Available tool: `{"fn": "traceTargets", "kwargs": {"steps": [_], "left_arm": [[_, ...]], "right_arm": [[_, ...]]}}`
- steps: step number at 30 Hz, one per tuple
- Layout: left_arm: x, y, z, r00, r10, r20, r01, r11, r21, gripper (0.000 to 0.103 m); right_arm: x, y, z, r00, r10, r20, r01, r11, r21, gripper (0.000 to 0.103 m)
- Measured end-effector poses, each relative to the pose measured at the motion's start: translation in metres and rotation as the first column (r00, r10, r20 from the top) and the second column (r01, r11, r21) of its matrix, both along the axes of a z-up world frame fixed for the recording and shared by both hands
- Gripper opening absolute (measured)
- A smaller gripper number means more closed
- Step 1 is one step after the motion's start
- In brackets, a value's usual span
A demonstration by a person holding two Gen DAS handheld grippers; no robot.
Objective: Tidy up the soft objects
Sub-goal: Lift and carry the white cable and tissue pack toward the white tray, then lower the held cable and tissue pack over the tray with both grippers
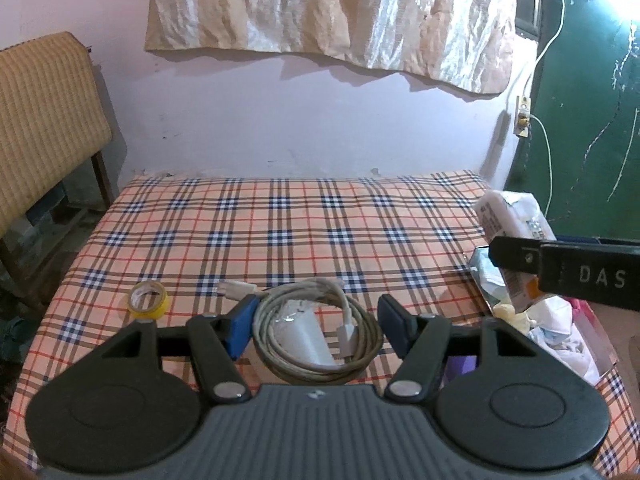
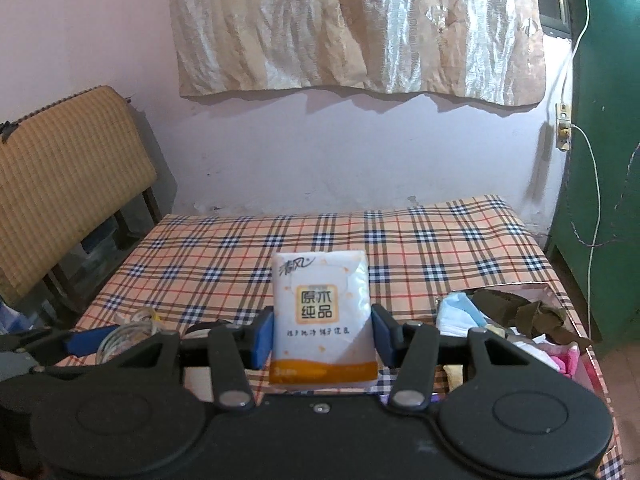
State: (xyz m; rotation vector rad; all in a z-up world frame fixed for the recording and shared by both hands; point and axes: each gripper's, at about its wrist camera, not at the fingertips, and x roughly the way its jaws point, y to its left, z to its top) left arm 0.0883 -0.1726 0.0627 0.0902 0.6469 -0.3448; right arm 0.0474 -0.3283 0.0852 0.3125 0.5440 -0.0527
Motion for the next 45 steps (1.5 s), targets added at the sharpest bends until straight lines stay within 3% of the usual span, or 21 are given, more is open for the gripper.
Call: {"fn": "traceTargets", "kwargs": {"steps": [45], "left_arm": [[-0.014, -0.062, -0.010, 0.993, -0.116, -0.018, 0.116, 0.993, 0.000, 0.067]], "right_arm": [[-0.035, -0.066, -0.015, 0.994, -0.110, -0.016, 0.110, 0.994, 0.019, 0.060]]}}
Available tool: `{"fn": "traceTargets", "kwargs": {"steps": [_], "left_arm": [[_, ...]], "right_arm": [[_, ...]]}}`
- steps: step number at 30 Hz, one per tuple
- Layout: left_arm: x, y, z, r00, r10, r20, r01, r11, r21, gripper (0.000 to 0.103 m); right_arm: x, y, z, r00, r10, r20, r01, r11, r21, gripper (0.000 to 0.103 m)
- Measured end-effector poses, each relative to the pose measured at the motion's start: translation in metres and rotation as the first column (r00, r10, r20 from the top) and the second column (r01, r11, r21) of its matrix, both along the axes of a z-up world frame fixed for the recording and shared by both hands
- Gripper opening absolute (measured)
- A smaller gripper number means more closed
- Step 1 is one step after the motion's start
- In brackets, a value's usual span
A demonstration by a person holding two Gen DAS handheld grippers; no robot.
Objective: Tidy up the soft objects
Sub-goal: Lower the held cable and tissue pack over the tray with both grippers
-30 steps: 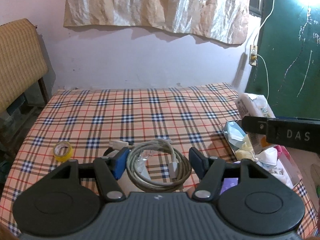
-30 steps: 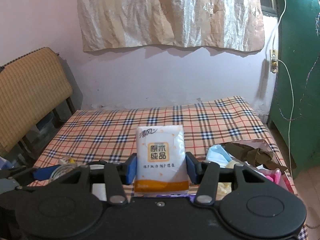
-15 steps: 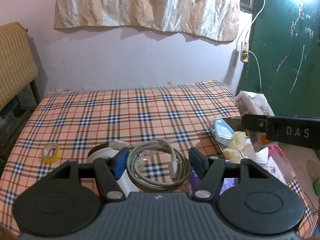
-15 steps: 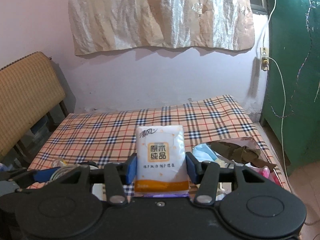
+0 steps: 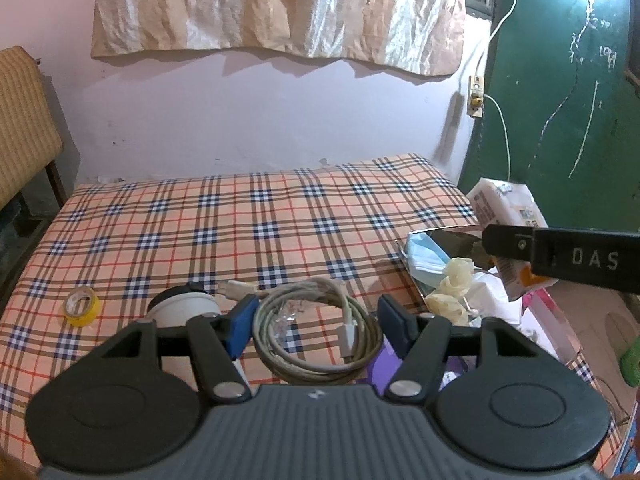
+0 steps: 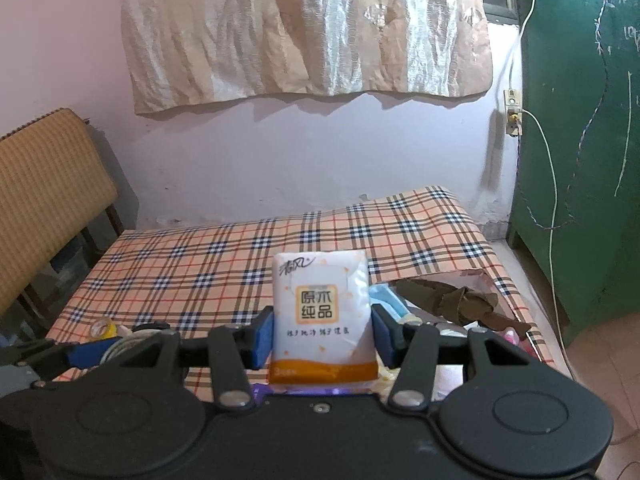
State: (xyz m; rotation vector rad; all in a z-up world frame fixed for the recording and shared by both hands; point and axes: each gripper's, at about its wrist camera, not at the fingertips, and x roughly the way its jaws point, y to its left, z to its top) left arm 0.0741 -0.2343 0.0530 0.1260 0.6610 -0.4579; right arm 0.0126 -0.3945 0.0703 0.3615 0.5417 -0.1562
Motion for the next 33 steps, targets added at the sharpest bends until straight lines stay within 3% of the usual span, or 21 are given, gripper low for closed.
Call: {"fn": "traceTargets", "kwargs": {"steps": [33], "left_arm": [[-0.007, -0.049, -0.011, 0.995, -0.095, -0.023, 0.095, 0.995, 0.009, 0.067]], "right_arm": [[-0.016, -0.052, -0.015, 0.997, -0.078, -0.020, 0.078, 0.997, 0.008, 0.060]]}}
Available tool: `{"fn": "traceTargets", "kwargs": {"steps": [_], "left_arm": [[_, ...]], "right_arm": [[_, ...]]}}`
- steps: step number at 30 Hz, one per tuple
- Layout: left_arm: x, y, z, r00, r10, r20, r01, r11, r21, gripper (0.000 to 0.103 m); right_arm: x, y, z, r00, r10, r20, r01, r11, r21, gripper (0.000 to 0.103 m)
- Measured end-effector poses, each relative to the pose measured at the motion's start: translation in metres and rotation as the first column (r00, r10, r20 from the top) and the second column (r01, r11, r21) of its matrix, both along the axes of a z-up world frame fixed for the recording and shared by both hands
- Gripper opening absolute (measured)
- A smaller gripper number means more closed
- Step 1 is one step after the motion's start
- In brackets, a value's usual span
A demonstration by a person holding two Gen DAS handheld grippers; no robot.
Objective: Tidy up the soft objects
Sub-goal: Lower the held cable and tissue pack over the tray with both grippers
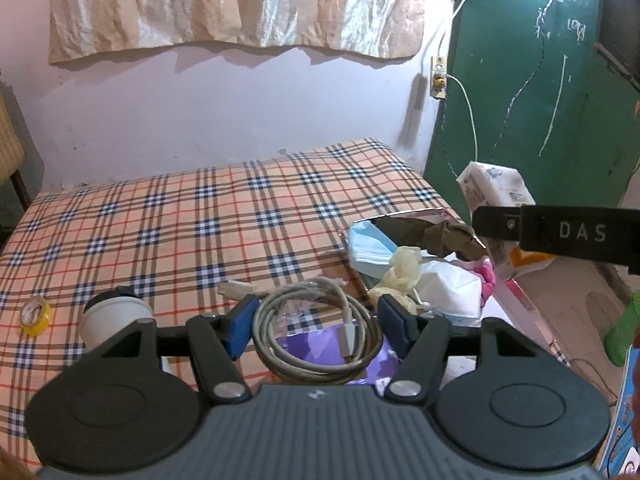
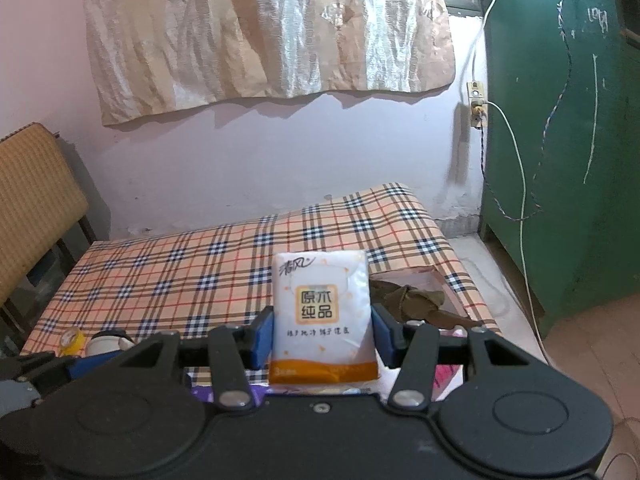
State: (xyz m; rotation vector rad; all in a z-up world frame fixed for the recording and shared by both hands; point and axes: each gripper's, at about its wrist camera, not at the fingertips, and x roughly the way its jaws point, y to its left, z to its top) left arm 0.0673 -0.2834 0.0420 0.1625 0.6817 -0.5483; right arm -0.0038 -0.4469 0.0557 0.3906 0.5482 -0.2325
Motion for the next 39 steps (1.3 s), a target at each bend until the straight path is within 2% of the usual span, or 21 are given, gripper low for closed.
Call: {"fn": "traceTargets", "kwargs": {"steps": [39], "left_arm": [[-0.005, -0.076, -0.016, 0.992, -0.117, -0.036, 0.117, 0.993, -0.010, 0.067]], "right_arm": [[-0.007, -0.070, -0.033, 0.996, -0.076, -0.056, 0.078, 0.997, 0.023, 0.061]]}}
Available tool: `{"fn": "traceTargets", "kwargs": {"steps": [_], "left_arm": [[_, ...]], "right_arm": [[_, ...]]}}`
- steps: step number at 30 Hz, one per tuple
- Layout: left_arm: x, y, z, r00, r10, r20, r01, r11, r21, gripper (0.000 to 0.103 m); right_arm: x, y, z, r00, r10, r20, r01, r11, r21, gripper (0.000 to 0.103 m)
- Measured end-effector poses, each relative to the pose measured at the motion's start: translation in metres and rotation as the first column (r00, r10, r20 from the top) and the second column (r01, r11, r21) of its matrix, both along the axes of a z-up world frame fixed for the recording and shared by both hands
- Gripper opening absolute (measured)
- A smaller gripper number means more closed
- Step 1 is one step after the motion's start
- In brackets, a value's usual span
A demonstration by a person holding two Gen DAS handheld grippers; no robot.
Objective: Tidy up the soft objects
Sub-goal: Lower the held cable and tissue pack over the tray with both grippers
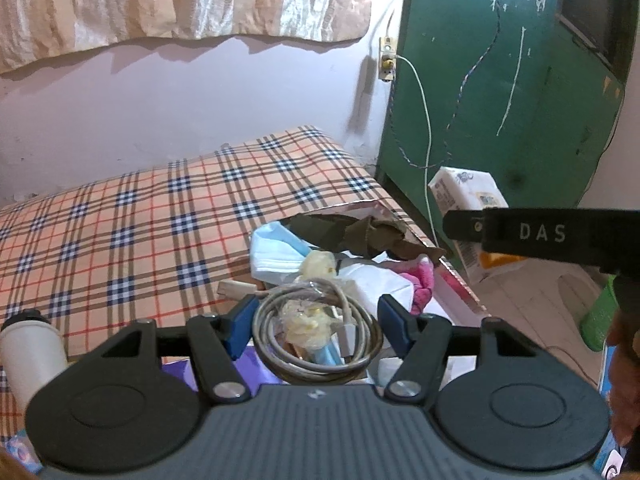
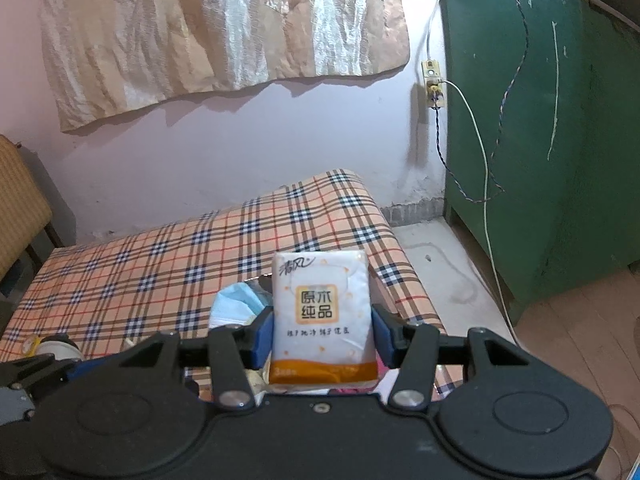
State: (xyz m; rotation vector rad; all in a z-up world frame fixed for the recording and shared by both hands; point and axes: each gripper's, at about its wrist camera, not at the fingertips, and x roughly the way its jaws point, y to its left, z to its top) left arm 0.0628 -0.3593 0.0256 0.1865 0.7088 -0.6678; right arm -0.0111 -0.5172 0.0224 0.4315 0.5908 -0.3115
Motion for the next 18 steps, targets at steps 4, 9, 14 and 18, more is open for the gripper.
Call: {"fn": "traceTargets", "kwargs": {"steps": [4, 9, 14, 18], "left_arm": [[0.001, -0.006, -0.003, 1.000, -0.006, -0.007, 0.006, 1.000, -0.001, 0.067], [0.001, -0.013, -0.006, 1.000, -0.012, -0.010, 0.012, 1.000, 0.001, 0.067], [0.002, -0.017, -0.008, 1.000, -0.016, -0.015, 0.016, 1.000, -0.001, 0.067], [0.004, -0.019, -0.010, 1.000, -0.022, -0.018, 0.022, 1.000, -0.004, 0.067]], "right_arm": [[-0.002, -0.006, -0.006, 1.000, -0.007, -0.008, 0.007, 1.000, 0.004, 0.061], [-0.003, -0.012, -0.013, 1.000, -0.010, -0.019, 0.010, 1.000, 0.009, 0.061], [-0.004, -0.016, -0.019, 0.999, -0.014, -0.029, 0.015, 1.000, 0.014, 0.061], [-0.005, -0.017, -0.023, 0.999, -0.016, -0.034, 0.017, 1.000, 0.018, 0.061]]}}
